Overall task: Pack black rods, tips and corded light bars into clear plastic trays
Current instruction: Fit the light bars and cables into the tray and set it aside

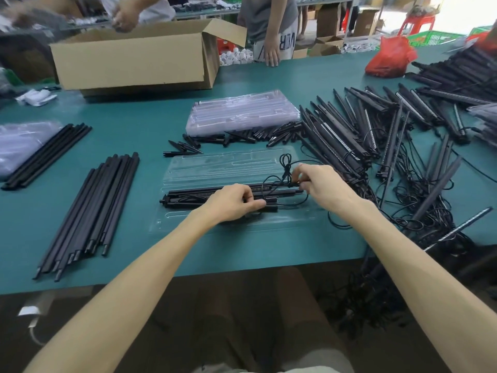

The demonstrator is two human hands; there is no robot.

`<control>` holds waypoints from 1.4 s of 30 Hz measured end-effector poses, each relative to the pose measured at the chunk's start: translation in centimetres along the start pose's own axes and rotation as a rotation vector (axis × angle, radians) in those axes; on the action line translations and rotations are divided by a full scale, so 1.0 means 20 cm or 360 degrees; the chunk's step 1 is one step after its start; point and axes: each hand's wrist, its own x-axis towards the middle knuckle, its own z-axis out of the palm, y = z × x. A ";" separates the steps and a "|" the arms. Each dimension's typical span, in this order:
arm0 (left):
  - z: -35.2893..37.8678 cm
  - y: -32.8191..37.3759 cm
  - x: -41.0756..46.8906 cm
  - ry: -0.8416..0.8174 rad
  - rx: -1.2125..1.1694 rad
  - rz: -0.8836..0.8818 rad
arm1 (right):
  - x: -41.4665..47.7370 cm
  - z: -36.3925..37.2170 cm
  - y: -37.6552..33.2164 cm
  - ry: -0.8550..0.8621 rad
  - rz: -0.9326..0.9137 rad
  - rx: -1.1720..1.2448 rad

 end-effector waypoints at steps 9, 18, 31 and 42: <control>0.03 -0.01 0.02 0.0070 0.0069 -0.0062 | -0.05 -0.04 -0.02 -0.0151 -0.0177 -0.0087; 0.05 -0.01 0.02 0.0082 0.0046 -0.0098 | -0.15 -0.10 -0.09 -0.0161 -0.0359 0.0074; 0.05 0.04 0.01 0.0164 0.0056 -0.0250 | -0.15 -0.07 -0.08 -0.0108 -0.0326 -0.0048; 0.07 0.06 0.01 0.0216 0.0080 -0.0320 | -0.13 0.00 -0.06 -0.0045 -0.0396 0.0014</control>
